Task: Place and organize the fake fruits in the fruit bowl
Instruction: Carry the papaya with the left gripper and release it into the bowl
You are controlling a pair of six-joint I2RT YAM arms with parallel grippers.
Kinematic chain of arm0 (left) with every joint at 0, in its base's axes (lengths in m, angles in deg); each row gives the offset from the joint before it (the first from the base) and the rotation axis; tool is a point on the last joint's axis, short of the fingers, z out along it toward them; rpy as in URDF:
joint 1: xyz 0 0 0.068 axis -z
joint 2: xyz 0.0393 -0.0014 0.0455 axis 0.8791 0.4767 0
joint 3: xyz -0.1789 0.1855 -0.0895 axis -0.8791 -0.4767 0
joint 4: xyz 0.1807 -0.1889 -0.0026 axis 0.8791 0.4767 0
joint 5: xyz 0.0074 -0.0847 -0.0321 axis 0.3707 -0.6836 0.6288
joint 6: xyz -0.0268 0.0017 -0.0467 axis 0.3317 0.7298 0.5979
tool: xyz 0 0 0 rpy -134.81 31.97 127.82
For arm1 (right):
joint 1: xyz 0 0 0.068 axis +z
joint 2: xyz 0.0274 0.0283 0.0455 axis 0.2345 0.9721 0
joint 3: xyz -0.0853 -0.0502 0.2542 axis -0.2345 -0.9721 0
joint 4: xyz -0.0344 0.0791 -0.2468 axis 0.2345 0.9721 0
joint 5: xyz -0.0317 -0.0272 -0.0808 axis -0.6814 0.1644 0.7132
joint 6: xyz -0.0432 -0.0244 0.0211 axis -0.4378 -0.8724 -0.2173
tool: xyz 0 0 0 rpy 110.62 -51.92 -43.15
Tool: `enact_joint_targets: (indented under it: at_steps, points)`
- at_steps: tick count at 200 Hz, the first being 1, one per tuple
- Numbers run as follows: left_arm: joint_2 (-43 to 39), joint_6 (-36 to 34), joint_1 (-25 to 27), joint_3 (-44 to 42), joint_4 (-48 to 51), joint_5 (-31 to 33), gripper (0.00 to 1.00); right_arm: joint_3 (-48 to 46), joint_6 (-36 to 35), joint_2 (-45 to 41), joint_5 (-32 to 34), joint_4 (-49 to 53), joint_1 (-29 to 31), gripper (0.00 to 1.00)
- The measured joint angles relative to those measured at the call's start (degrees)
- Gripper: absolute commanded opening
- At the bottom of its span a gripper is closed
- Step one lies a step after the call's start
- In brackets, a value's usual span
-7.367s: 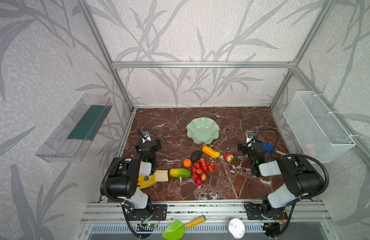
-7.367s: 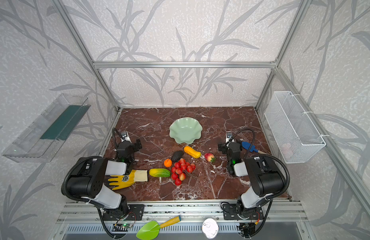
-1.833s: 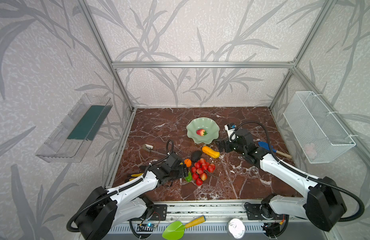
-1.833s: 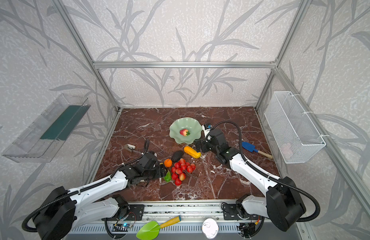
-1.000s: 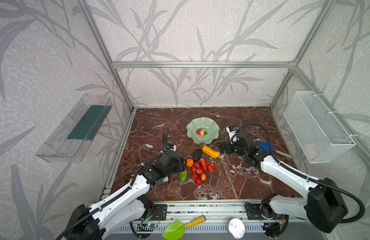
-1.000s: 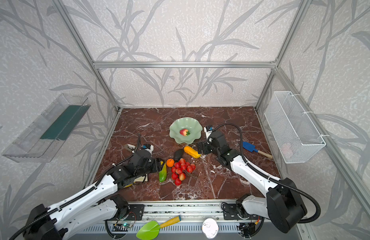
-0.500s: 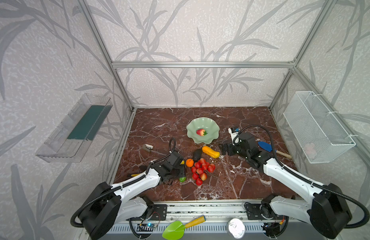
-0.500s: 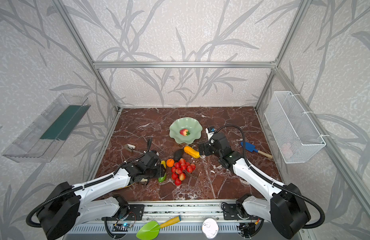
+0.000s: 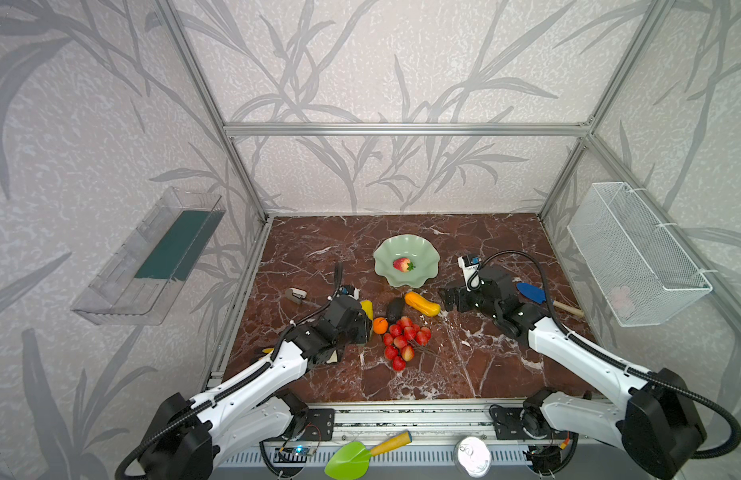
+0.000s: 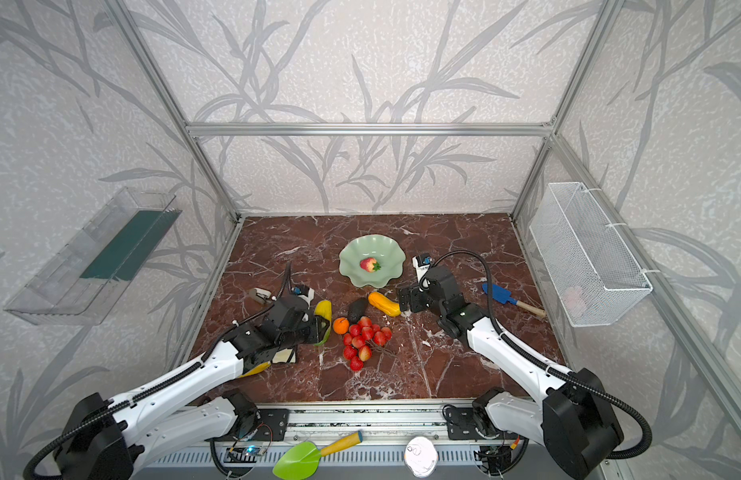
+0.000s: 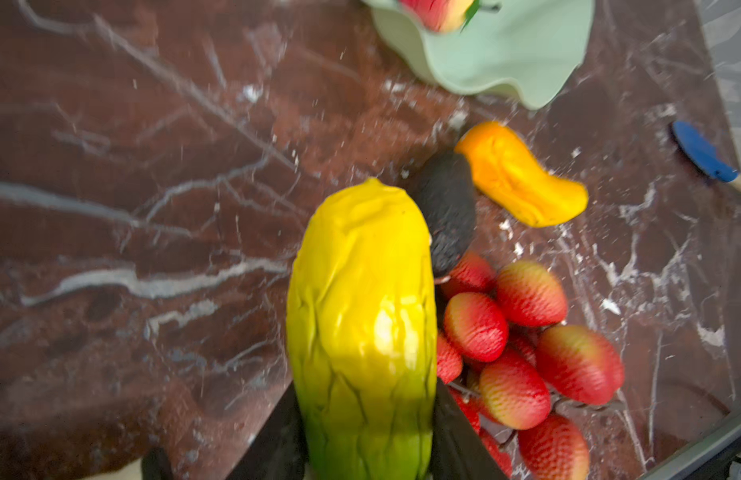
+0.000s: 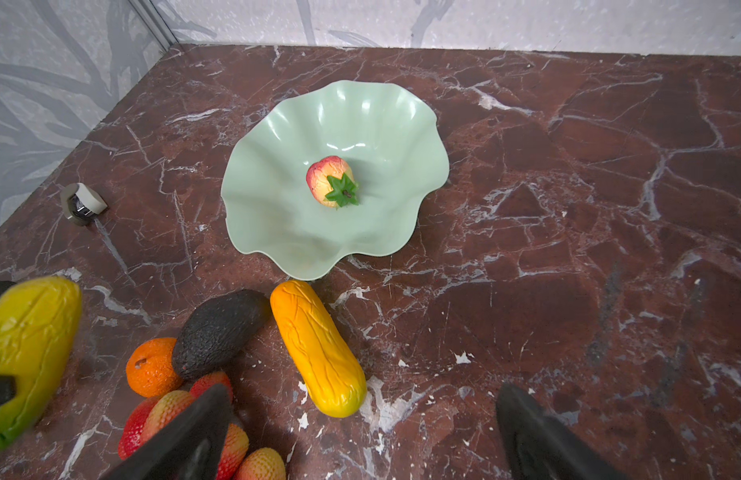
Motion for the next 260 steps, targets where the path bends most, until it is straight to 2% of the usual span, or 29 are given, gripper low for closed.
enact_joint_targets:
  at_steps: [32, 74, 108, 132, 152, 161, 180, 217, 237, 260]
  points:
    - [10.03, -5.7, -2.84, 10.88, -1.38, -0.5, 0.43, -0.94, 0.0, -2.03, -0.04, 0.81, -0.13, 0.99]
    - [31.87, -13.03, -7.69, 31.15, -2.1, -4.22, 0.41, -4.22, 0.09, -7.39, -0.04, 3.34, -0.26, 0.99]
    - [46.53, -16.63, -9.99, 45.22, -0.94, -5.66, 0.41, -7.28, 0.22, -12.09, 0.48, 6.16, -0.26, 0.99]
    - [53.77, -17.86, -10.62, 52.11, 1.46, -5.6, 0.42, -7.69, 0.09, -14.08, 1.05, 8.04, -0.28, 0.99]
    - [58.9, -17.75, -10.86, 57.16, 4.28, -5.6, 0.5, -7.69, -0.15, -14.73, 1.51, 8.66, -0.33, 0.99]
    - [60.46, -17.7, -10.93, 58.55, 5.14, -5.66, 0.57, -7.69, -0.24, -14.67, 1.62, 8.68, -0.33, 0.99]
    - [61.33, -17.03, -11.04, 59.1, 6.49, -6.4, 0.7, -7.69, -0.33, -13.94, 1.66, 8.55, -0.37, 0.99]
    - [58.12, -16.35, -11.13, 57.83, 5.77, -7.54, 0.74, -7.56, -1.27, -7.8, 1.29, 6.71, -0.39, 0.99]
    - [52.04, -16.33, -11.13, 54.38, 4.09, -7.72, 0.75, -6.36, -1.7, -2.45, -0.02, 5.6, -0.44, 1.0]
    - [40.46, -16.31, -11.13, 46.45, -1.22, -6.93, 0.78, -3.69, -1.79, 3.65, -1.97, 3.82, -0.42, 0.98]
